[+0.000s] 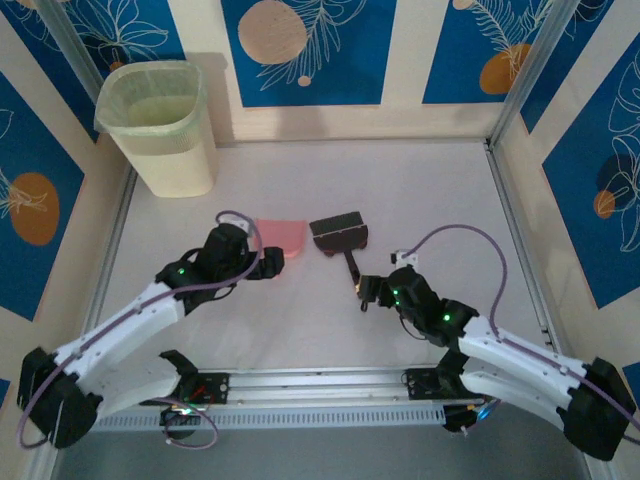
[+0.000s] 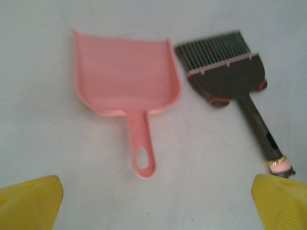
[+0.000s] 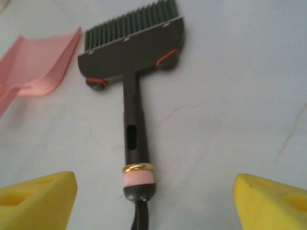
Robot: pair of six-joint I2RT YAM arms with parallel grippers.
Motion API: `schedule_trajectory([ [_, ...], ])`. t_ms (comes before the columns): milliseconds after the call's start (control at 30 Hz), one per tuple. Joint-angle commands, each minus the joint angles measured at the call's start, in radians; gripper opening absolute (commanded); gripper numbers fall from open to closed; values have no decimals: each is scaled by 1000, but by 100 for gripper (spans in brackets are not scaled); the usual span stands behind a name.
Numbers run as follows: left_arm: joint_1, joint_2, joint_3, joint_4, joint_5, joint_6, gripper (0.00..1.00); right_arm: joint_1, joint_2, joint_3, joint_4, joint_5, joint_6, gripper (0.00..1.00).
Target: Sweep away the paper scraps from the table
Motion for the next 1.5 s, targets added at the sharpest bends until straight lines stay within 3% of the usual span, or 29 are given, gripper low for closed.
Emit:
schedule_trajectory([
  [0,-9,-103,-33,24,-163,-25,100,-22,-87,-29,-60,67,57,85],
  [33,-9,-129,-32,27,-186,-27,100,-27,-108,-31,-77,79,68,87],
  [67,-10,-149,-27,24,-207,-30,100,-30,-124,-31,-93,89,76,95],
  [167,-8,-173,13,7,-252,-43,100,-39,-144,-21,-145,116,107,99],
  [367,31,-60,213,-70,-240,21,100,-64,-112,75,-211,59,94,99],
  [433,121,-1,281,-96,-126,3,100,-87,-55,161,-272,18,94,99],
  [567,416,124,338,-56,281,-153,100,-161,104,336,-322,-79,61,99],
  [633,493,159,340,-6,319,-186,100,-217,167,388,-283,-126,10,99],
  [800,619,186,261,166,196,-145,100,-377,269,397,-62,-93,-109,99],
  [933,742,175,113,350,184,-101,100,-492,307,296,214,-41,-216,99],
  [1067,822,124,-153,680,139,-56,100,-538,349,139,594,19,-421,99],
  [1133,833,98,-308,908,60,-42,100,-554,410,142,636,39,-512,99],
  [1233,837,87,-473,1170,-29,78,100,-619,476,185,537,-38,-485,99],
  [1333,842,65,-489,1143,-30,179,100,-662,515,132,630,-165,-495,99],
  [1467,844,78,-463,1055,-26,278,100,-678,558,111,668,-183,-514,99],
])
